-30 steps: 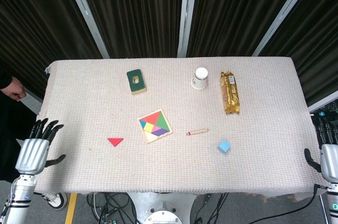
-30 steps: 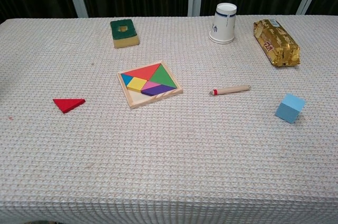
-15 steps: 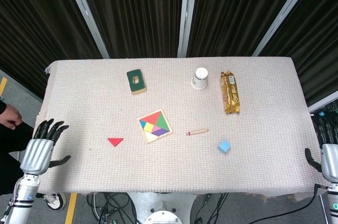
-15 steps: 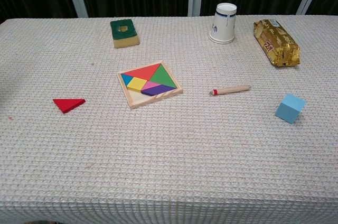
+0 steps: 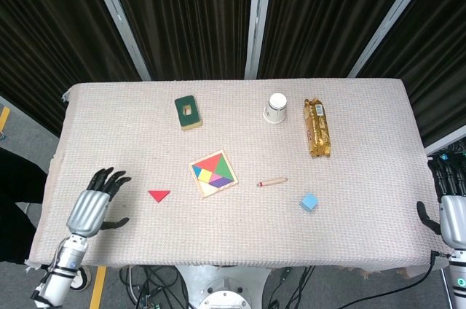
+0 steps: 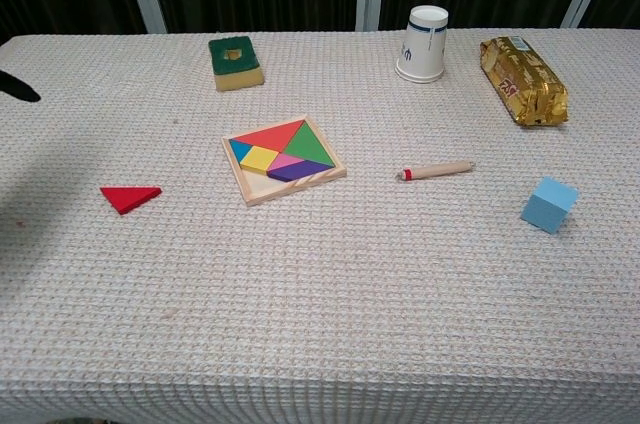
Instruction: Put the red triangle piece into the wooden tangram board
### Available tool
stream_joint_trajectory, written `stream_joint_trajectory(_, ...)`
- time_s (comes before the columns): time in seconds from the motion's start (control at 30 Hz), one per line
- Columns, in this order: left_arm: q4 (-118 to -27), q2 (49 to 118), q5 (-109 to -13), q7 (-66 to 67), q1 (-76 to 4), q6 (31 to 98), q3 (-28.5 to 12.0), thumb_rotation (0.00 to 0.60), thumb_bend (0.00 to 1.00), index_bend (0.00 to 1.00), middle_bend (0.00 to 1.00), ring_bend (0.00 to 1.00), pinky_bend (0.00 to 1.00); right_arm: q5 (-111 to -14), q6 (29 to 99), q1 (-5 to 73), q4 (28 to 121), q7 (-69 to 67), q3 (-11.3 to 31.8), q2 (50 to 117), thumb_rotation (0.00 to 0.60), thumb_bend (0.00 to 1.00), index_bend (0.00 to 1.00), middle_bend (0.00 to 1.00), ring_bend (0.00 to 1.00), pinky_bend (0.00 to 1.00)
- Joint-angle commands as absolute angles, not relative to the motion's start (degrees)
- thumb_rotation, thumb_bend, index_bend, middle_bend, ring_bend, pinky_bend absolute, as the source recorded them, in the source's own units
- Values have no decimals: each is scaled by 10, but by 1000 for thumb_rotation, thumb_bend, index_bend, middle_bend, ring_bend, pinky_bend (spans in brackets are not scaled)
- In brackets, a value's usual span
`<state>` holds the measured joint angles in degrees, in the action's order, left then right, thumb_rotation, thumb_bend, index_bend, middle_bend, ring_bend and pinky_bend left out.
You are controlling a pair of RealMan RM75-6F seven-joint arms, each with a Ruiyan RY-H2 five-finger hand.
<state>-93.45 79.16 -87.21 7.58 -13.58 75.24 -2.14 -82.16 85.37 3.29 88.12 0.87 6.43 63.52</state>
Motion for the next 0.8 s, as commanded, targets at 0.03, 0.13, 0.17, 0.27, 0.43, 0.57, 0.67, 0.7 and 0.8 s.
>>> stream_joint_trajectory(0.03,-917,819,-852,76,-154,725,-32,600,84,191,109,0,6,-822,854,33,880,9,64,635,600,294,0,0,0,0)
stream_joint_trajectory(0.13,-902,839,-841,76,-166,708,-35,600,85,190,109,0,6,-822,855,33,880,9,65,634,600,294,0,0,0,0)
stream_joint_trajectory(0.17,-899,844,-839,77,-168,704,-36,600,85,190,109,0,7,-821,855,33,880,9,65,634,600,294,0,0,0,0)
stream_joint_trajectory(0.27,-893,859,-833,76,-177,696,-40,600,85,192,109,0,6,-820,855,32,879,8,64,633,600,294,0,0,0,0)
stream_joint_trajectory(0.43,-880,877,-822,75,-195,676,-47,600,85,207,109,0,6,-817,853,32,876,6,64,633,600,294,0,0,0,0)
stream_joint_trajectory(0.57,-864,891,-805,74,-206,661,-53,600,91,214,109,0,6,-816,854,31,873,4,64,633,600,296,0,0,0,0)
stream_joint_trajectory(0.67,-852,902,-794,72,-212,653,-56,600,92,217,107,0,6,-814,854,30,872,2,64,631,600,296,0,0,0,0)
stream_joint_trajectory(0.7,-848,905,-790,72,-214,650,-57,600,93,220,107,0,6,-813,854,29,872,1,64,631,600,296,0,0,0,0)
stream_joint_trajectory(0.8,-841,911,-784,71,-218,647,-58,600,92,236,107,0,6,-812,854,29,870,-1,64,630,600,295,0,0,0,0)
